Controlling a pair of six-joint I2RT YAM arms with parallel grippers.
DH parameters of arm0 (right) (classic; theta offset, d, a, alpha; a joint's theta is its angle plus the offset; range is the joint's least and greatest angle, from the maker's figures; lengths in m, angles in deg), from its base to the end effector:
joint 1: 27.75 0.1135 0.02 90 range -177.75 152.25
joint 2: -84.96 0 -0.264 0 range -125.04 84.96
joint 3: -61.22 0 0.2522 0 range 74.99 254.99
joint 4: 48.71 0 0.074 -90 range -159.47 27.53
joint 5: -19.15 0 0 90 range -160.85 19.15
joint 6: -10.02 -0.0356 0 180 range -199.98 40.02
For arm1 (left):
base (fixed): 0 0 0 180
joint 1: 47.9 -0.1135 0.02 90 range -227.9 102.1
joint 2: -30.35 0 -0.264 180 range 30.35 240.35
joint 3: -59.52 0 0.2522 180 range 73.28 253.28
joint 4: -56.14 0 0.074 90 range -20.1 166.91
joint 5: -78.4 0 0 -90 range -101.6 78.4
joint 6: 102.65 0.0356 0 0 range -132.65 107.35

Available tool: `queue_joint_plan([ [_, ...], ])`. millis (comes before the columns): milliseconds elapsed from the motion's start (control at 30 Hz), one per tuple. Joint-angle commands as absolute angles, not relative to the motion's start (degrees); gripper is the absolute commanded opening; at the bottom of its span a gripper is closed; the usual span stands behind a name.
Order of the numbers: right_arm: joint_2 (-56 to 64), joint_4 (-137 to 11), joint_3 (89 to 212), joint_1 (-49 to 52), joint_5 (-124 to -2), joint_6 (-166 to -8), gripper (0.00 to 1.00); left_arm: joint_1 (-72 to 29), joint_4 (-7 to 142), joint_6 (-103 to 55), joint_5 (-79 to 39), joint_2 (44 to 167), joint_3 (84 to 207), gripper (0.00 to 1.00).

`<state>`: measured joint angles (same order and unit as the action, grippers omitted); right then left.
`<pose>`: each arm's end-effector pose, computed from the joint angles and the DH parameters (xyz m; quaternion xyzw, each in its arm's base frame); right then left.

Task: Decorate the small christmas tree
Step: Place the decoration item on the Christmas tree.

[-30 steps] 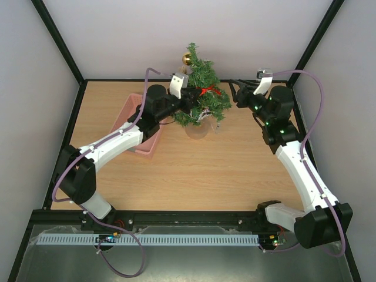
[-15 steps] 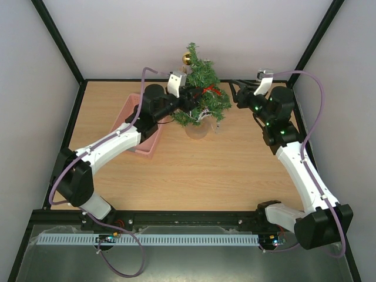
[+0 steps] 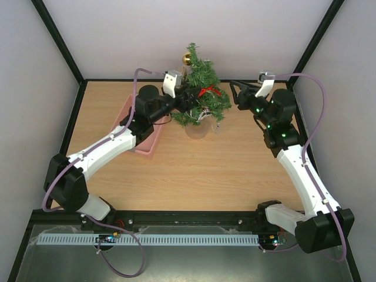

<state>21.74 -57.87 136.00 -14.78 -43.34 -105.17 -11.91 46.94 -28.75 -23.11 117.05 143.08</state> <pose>0.2435 0.0729 0.4041 -0.0991 0.6867 0.3847 0.6088 0.2911 -0.2202 0.3747 0.1883 0.6425 -0.3851 0.6352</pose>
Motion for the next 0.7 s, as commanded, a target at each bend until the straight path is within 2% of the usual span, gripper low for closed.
queue_joint_plan([
  [0,23.3,-58.6,136.4,-14.9,-43.7,-106.9,0.40,-11.7,46.2,-29.3,-23.0,113.2,141.2,0.66],
  [167,24.3,-64.6,136.7,-14.8,-46.3,-109.7,0.38,-11.8,49.9,-28.0,-23.3,110.7,140.1,0.69],
  [333,27.9,-70.6,136.2,-14.8,-51.7,-110.6,0.47,-11.8,55.3,-29.8,-22.8,106.1,138.6,0.78],
  [367,28.5,-72.1,136.7,-14.8,-52.6,-110.5,0.50,-11.7,57.1,-30.0,-21.9,105.1,138.7,0.92],
  [400,29.1,-73.7,137.2,-14.9,-53.3,-110.3,0.54,-11.8,59.2,-30.1,-20.9,104.0,138.8,0.99],
  [500,31.3,-76.9,138.1,-14.8,-55.7,-110.8,0.68,-11.9,65.9,-29.0,-16.5,100.5,139.4,1.00],
  [533,32.3,-77.4,138.1,-14.9,-55.3,-110.8,0.77,-11.9,68.1,-28.7,-14.9,99.3,139.5,1.00],
  [567,33.4,-77.7,137.9,-14.8,-54.7,-110.7,0.97,-12.0,70.2,-28.6,-13.8,98.0,139.7,1.00],
  [667,36.7,-79.8,137.9,-14.8,-54.7,-112.0,0.98,-12.2,76.7,-27.3,-12.4,93.9,141.1,1.00],
])
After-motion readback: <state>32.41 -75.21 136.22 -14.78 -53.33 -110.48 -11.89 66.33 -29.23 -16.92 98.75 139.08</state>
